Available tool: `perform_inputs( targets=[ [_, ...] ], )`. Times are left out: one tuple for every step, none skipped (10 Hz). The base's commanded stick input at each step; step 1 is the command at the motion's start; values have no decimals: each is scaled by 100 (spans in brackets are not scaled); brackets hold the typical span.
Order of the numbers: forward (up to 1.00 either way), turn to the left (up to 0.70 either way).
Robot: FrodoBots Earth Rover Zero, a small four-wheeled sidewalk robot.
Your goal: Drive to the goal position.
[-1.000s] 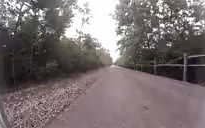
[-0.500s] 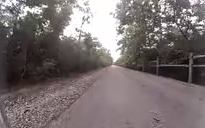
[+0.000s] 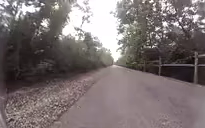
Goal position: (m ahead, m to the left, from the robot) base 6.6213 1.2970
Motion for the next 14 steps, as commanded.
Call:
perform_inputs(
  targets=[
    [70,0],
    [70,-7],
    [70,-25],
    [70,-34],
    [70,-31],
    [70,-28],
    [70,-2],
    [70,0],
    [70,0],
    [70,0],
    [70,0],
    [70,0],
    [70,0],
    [70,0]
  ],
)
